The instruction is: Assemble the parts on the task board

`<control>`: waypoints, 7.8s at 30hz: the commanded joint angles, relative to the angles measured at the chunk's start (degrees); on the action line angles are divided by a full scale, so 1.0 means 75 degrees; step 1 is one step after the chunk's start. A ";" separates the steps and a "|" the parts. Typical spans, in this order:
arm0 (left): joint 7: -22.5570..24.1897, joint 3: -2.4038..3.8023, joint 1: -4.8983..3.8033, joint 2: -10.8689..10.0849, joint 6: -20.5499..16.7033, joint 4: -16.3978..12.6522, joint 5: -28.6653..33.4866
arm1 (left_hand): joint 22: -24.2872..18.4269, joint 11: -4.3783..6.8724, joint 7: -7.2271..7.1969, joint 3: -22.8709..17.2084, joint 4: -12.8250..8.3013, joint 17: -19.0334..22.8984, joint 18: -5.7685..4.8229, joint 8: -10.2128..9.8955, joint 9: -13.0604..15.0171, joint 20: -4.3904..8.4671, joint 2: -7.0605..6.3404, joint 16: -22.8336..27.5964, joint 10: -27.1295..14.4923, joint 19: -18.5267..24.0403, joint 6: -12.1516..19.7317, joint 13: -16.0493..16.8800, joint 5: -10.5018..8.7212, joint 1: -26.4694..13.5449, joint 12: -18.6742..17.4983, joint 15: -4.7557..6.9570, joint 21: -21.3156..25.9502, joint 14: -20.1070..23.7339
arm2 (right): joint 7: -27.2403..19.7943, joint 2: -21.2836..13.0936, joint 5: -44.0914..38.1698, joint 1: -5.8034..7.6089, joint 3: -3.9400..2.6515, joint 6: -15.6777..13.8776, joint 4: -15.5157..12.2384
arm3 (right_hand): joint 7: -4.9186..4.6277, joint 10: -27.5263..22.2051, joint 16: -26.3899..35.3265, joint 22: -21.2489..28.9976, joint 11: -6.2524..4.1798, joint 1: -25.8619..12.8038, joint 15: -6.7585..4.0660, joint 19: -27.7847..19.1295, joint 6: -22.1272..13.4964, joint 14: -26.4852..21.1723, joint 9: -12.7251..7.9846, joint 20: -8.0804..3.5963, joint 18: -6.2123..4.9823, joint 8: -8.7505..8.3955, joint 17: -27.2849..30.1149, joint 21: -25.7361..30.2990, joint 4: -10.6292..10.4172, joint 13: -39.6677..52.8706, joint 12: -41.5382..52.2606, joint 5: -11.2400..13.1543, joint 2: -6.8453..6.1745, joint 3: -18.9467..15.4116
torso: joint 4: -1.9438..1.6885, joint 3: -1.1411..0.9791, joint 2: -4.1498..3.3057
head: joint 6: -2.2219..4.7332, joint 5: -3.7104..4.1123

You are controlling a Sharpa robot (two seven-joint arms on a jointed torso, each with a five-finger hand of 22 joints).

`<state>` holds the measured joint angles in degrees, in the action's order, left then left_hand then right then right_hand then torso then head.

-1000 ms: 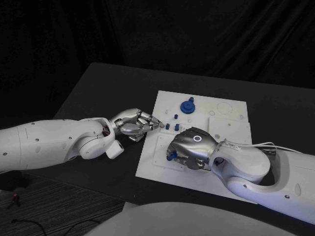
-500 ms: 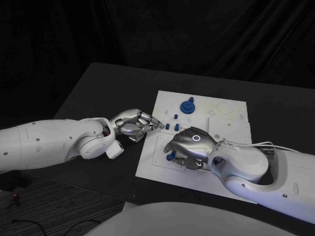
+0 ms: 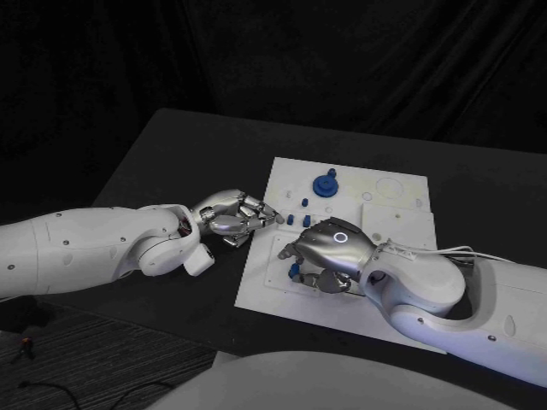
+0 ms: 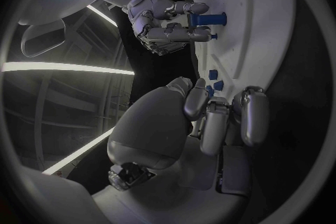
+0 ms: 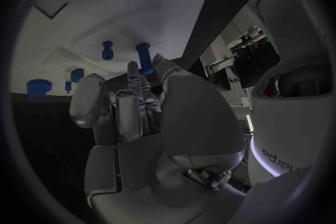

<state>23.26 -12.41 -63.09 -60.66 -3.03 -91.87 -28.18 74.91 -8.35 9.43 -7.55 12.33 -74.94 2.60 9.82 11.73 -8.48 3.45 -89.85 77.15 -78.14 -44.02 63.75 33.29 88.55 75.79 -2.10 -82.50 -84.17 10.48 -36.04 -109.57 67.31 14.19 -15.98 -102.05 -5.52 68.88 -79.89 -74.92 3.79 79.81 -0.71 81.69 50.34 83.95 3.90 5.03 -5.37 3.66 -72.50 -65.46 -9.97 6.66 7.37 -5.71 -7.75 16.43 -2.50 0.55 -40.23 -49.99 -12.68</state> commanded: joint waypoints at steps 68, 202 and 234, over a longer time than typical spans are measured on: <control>0.0092 0.0002 -0.0003 -0.0001 0.0025 -0.0061 0.0060 | 0.1224 0.0531 -0.0015 -0.0124 -0.0016 -0.2007 0.0053 -0.0011 0.0003 0.0044 -0.0080 -0.0020 0.1713 0.0006 -0.0029 0.3500 0.0026 0.0002 0.1895 0.0045 0.0034 -0.0778 | 0.3695 -0.3548 0.3587 0.0873 0.0006 0.1220 -0.1282 | 0.0814 0.2816 -0.1218 -0.1753 -0.1057 -0.3638 -0.0971 0.0820 0.2492 0.0752 0.4281 -0.0864 0.0518 0.2324 -0.2015 -0.2517 -0.0887 1.1112 1.1017 -0.0166 0.1267 -0.2201 | 0.0004 -0.0003 0.0004 | -0.0001 0.1498; -0.0075 0.0001 0.0009 0.0052 0.0251 -0.0111 0.0059 | 0.1220 0.0537 -0.0023 -0.0266 -0.0031 -0.2007 0.0062 -0.0011 0.0013 0.0042 -0.0103 -0.0020 0.1713 0.0033 -0.0056 0.3500 0.0027 -0.0050 0.1895 0.0047 0.0058 -0.0778 | 0.3674 -0.2276 0.6126 0.0212 0.0004 0.0083 -0.1015 | 0.0629 0.2816 -0.0686 -0.1546 -0.0934 -0.3108 -0.0781 0.0550 0.1624 0.0512 0.6891 -0.0695 0.0370 0.1207 -0.0602 -0.1892 -0.0387 1.1112 1.1017 -0.2271 0.0338 -0.0476 | 0.0012 -0.0001 0.0001 | -0.0001 0.1325; -0.0238 0.0001 0.0009 0.0096 0.0306 -0.0036 0.0059 | 0.1223 0.0535 -0.0018 -0.0283 -0.0034 -0.2007 0.0061 -0.0015 0.0012 0.0043 -0.0113 -0.0020 0.1713 0.0030 -0.0053 0.3500 0.0025 -0.0059 0.1895 0.0048 0.0057 -0.0778 | 0.3488 -0.2246 0.5828 0.0156 0.0005 0.0150 -0.1032 | 0.0571 0.2816 -0.0692 -0.1551 -0.0877 -0.4467 -0.0728 0.0559 0.1605 0.0515 0.6918 -0.0637 0.0369 0.1037 -0.0590 -0.1863 -0.0914 1.1112 1.1017 0.0275 0.0559 -0.2069 | 0.0009 -0.0002 0.0003 | -0.0001 0.1262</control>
<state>21.38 -12.43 -63.06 -60.04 -1.46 -92.08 -28.13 74.90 -8.34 9.22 -9.36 11.93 -74.90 2.60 9.82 11.76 -8.28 2.97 -89.85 77.53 -77.94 -44.22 63.75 33.29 88.12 75.79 -2.07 -82.28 -84.15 36.14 -52.83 -65.05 68.77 14.09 -15.39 -109.85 -0.92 83.93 -85.20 -74.95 -3.26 46.87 -6.58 84.04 62.32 83.99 55.73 0.01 -1.80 11.52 -74.91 -79.54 -16.83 74.90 89.85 -3.89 -3.46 1.17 -2.44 0.54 -40.20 -50.01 -3.18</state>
